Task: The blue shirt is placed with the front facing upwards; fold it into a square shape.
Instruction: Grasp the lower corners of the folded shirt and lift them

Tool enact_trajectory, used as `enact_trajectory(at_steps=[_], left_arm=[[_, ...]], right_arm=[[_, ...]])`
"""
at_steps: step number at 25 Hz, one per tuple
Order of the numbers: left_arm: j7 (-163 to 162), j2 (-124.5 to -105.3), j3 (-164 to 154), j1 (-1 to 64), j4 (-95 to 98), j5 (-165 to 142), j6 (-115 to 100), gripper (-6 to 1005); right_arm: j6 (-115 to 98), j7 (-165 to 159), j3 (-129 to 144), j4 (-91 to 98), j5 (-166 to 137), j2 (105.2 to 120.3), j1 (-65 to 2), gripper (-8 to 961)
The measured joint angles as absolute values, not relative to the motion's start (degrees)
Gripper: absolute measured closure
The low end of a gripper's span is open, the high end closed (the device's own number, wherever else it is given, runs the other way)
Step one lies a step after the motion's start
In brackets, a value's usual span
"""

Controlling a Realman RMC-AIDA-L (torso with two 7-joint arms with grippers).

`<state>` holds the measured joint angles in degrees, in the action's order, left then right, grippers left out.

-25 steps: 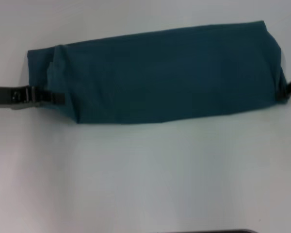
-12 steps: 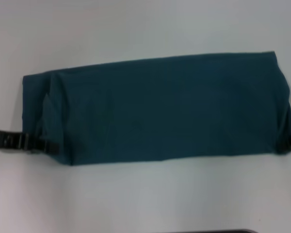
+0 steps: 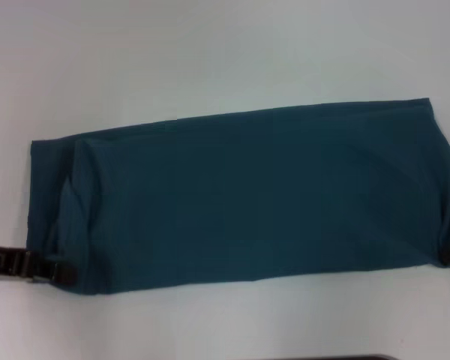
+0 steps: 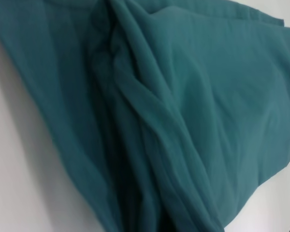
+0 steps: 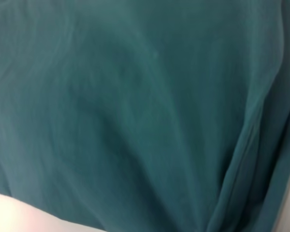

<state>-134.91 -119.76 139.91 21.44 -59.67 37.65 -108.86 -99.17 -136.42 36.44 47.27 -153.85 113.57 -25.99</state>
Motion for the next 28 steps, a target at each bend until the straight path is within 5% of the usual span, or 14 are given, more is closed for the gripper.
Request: enact_trajectory(at_steps=[15, 28], left_arm=[[-132.8, -119.59, 142.3, 22.1, -57.8, 37.0, -110.7, 971], [-134.8, -116.65, 150.0, 22.2, -60.3, 35.2, -108.1, 467]], right_arm=[[-99.6, -135.5, 32.8, 47.0, -154.1, 113.11, -26.9, 886], [-102.2, -132.2, 26.4, 47.4, -152.3, 110.55, -27.4, 594]])
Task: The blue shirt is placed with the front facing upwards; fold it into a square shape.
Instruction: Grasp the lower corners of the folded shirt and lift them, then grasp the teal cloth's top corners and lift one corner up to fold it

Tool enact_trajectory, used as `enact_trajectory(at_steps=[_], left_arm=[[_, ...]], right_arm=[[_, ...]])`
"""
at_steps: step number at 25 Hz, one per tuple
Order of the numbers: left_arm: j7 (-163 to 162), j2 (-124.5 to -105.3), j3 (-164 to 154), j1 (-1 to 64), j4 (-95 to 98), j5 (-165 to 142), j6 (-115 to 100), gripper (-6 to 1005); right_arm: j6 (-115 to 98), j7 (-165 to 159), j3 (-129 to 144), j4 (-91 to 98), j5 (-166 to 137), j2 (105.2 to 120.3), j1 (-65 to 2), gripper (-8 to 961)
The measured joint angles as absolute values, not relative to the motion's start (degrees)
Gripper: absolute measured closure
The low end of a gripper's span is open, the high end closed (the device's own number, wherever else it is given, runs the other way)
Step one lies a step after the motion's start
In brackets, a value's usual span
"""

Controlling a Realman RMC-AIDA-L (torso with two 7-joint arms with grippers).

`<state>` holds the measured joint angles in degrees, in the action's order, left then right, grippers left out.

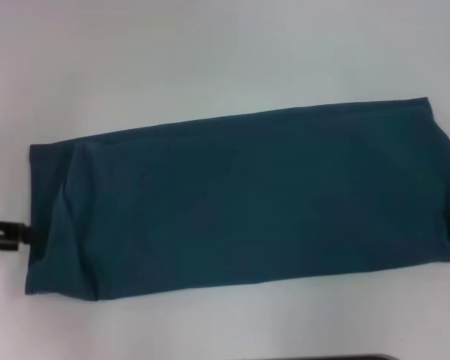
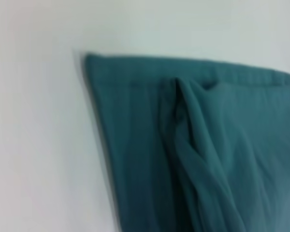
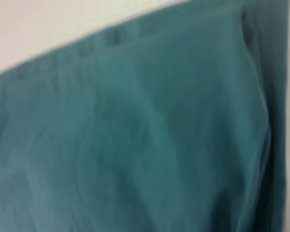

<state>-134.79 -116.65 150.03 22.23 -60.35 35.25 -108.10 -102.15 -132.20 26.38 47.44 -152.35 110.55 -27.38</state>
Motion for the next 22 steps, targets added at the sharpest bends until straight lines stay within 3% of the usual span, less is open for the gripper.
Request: enact_trajectory(at_steps=[3, 6, 8, 12, 15, 18, 22], left_arm=[[-134.2, -116.79, 152.5, 22.3, -63.8, 36.8, -108.6, 349], [-130.3, -117.10, 154.5, 22.5, -64.3, 43.7, -109.7, 349], [-125.4, -117.39, 154.4, 22.6, -62.0, 50.1, -110.8, 349], [-108.0, -119.29, 153.9, 22.8, -54.6, 57.7, -112.4, 348], [-93.7, -121.47, 154.3, 22.0, -50.6, 59.0, -111.1, 348], [-87.1, -122.31, 154.4, 21.1, -48.1, 59.1, -109.6, 348], [-83.6, -122.37, 154.7, 20.9, -44.2, 59.6, -109.7, 349]], right_arm=[[-103.4, -127.6, 23.1, 47.6, -147.4, 109.61, -27.1, 470], [-105.0, -119.3, 20.5, 47.0, -137.4, 109.37, -26.3, 334], [-105.4, -112.5, 19.8, 46.0, -131.1, 110.10, -25.7, 239], [-105.9, -95.3, 19.5, 43.3, -124.8, 113.68, -24.9, 48], [-105.2, -81.4, 19.4, 41.1, -123.9, 116.63, -23.8, 52], [-103.2, -74.2, 19.6, 38.7, -124.1, 118.79, -22.7, 55], [-103.7, -73.1, 18.8, 35.0, -123.2, 119.35, -22.0, 55]])
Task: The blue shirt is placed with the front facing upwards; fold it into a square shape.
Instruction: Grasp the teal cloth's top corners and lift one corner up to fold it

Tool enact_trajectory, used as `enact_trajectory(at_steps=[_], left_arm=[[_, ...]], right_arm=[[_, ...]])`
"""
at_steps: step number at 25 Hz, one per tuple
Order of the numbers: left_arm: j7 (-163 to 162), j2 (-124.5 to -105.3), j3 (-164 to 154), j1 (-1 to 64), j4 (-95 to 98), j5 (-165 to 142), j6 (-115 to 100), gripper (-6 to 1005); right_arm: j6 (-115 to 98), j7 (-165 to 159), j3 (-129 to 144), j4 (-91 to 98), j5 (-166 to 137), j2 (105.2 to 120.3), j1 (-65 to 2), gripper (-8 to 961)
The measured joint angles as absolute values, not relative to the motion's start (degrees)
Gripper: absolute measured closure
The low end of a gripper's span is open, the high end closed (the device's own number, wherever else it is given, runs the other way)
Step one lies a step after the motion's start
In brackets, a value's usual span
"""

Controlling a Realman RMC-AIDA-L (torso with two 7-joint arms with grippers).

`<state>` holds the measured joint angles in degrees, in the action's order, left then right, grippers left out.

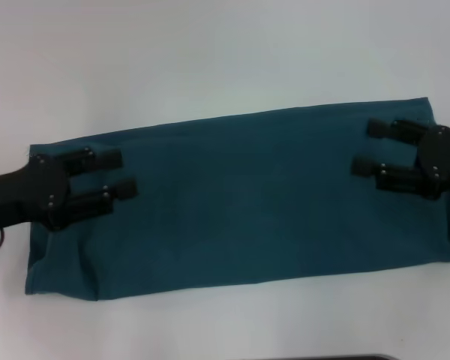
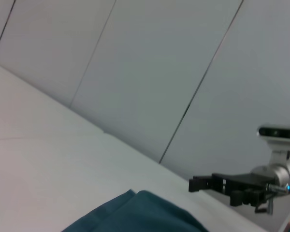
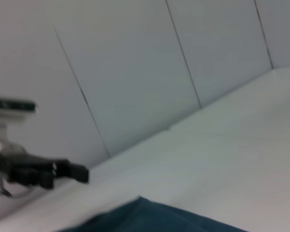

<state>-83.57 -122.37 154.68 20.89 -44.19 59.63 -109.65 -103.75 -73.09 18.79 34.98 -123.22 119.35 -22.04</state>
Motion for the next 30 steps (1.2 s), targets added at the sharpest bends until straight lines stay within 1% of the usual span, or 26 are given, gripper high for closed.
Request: enact_trajectory(at_steps=[4, 6, 12, 15, 19, 23, 30], left_arm=[[-90.6, -122.31, 154.1, 22.6, -42.9, 59.4, -109.1, 352], [-98.6, -122.13, 153.9, 23.9, -42.8, 59.1, -108.0, 354], [-125.1, -121.50, 153.2, 27.2, -42.6, 58.9, -103.1, 353], [-133.2, -120.95, 152.2, 27.4, -42.3, 57.6, -99.3, 353], [-137.3, -119.63, 151.1, 27.2, -41.1, 54.5, -96.0, 354], [-134.6, -117.46, 150.4, 26.9, -37.8, 53.0, -96.5, 355], [-133.5, -116.22, 150.9, 26.2, -35.9, 50.7, -95.7, 356]], right_arm=[[-104.9, -78.4, 18.2, 34.6, -122.9, 119.40, -22.0, 54], [-102.6, -83.9, 17.8, 35.1, -122.5, 119.12, -22.9, 54], [-98.3, -94.8, 22.1, 36.8, -123.4, 116.72, -26.1, 59], [-98.3, -93.1, 24.6, 37.0, -123.5, 115.91, -26.3, 59], [-99.1, -88.7, 26.4, 37.1, -123.4, 115.95, -26.6, 59], [-98.5, -88.7, 27.3, 37.1, -123.9, 115.86, -27.5, 59], [-96.1, -89.4, 27.4, 37.2, -123.8, 115.73, -28.3, 59]])
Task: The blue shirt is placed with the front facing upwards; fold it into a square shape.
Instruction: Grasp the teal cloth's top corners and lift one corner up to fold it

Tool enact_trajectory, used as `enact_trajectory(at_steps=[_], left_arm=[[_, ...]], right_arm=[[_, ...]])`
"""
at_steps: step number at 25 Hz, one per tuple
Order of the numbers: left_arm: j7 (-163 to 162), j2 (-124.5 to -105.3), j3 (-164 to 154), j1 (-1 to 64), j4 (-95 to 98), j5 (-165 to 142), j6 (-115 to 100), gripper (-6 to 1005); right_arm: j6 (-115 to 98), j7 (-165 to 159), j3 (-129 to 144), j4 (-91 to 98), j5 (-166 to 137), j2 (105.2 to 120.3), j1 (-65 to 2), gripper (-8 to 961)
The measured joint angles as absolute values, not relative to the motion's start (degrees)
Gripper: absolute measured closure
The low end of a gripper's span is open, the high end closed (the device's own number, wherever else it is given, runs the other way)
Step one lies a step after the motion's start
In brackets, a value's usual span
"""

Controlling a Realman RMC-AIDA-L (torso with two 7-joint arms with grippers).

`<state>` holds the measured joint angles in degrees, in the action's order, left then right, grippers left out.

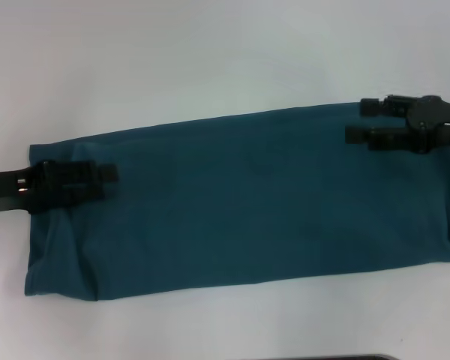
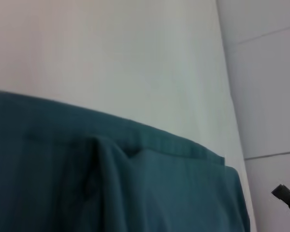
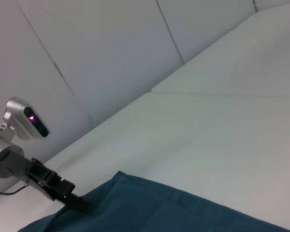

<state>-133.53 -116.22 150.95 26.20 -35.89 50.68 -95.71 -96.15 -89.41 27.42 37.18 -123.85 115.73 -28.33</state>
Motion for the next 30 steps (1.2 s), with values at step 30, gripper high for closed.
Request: enact_trajectory(at_steps=[30], left_arm=[[-125.3, -111.81, 148.7, 20.9, -37.6, 50.5, -104.9, 357]], right_arm=[[-88.3, -107.6, 31.7, 36.8, -124.2, 115.78, -31.1, 58]])
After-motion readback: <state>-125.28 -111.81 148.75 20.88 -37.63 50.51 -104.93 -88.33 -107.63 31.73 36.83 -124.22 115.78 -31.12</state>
